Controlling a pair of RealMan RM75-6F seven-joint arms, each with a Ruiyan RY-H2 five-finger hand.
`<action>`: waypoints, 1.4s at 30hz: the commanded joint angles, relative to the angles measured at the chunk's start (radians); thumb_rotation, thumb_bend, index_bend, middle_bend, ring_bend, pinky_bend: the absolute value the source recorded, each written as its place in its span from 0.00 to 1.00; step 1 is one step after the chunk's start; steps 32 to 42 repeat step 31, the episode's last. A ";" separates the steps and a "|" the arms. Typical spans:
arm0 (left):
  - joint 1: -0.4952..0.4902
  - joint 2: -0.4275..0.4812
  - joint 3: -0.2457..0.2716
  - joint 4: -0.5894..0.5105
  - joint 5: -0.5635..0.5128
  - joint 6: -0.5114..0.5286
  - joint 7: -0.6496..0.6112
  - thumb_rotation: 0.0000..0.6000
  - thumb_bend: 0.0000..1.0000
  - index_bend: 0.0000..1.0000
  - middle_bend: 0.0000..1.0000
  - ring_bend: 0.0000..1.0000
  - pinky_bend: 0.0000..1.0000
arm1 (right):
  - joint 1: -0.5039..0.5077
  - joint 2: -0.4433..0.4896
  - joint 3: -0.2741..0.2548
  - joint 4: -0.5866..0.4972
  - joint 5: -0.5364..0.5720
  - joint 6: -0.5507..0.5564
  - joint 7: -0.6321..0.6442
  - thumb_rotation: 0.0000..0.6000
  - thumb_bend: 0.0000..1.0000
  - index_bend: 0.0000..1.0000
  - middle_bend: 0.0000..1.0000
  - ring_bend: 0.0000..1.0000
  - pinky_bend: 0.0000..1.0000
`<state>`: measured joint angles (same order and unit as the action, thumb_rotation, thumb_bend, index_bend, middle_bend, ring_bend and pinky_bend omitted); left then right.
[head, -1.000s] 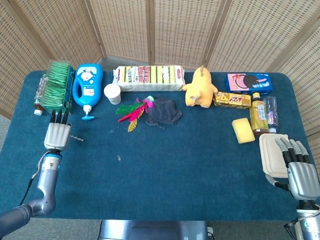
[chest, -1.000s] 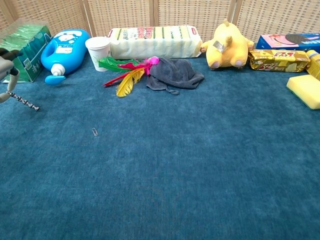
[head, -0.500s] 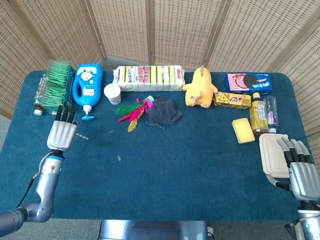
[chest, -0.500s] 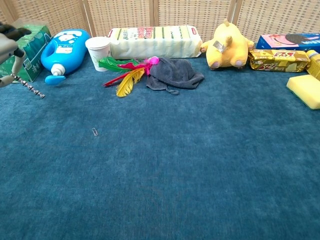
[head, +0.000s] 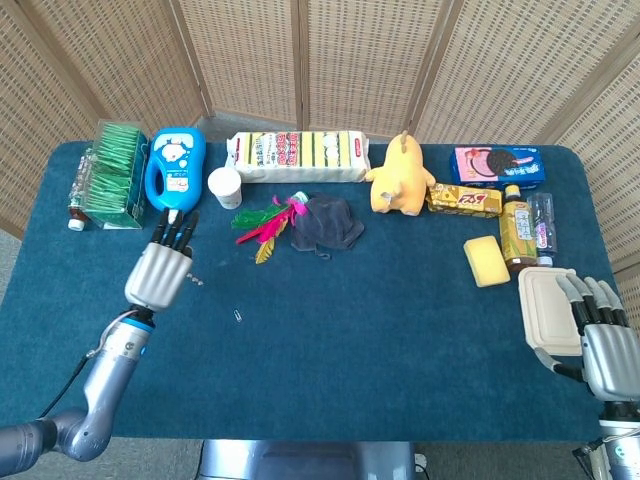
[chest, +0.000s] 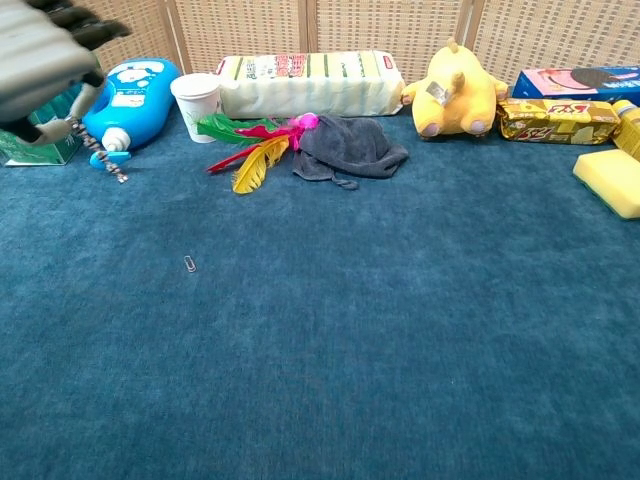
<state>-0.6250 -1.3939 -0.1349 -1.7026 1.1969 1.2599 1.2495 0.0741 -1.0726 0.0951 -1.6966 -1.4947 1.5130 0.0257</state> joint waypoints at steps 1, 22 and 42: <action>-0.046 0.020 0.018 -0.078 0.002 -0.009 0.148 1.00 0.72 0.53 0.00 0.00 0.03 | -0.002 0.004 0.002 0.000 0.000 0.004 0.008 1.00 0.00 0.00 0.00 0.00 0.00; -0.098 -0.014 0.119 -0.120 -0.006 -0.001 0.419 1.00 0.72 0.53 0.00 0.00 0.04 | -0.005 0.013 0.003 -0.005 -0.005 0.011 0.022 1.00 0.00 0.00 0.00 0.00 0.00; -0.111 -0.059 0.128 -0.112 -0.031 0.004 0.446 1.00 0.72 0.53 0.00 0.00 0.04 | -0.008 0.018 0.004 -0.007 -0.005 0.014 0.028 1.00 0.00 0.00 0.00 0.00 0.00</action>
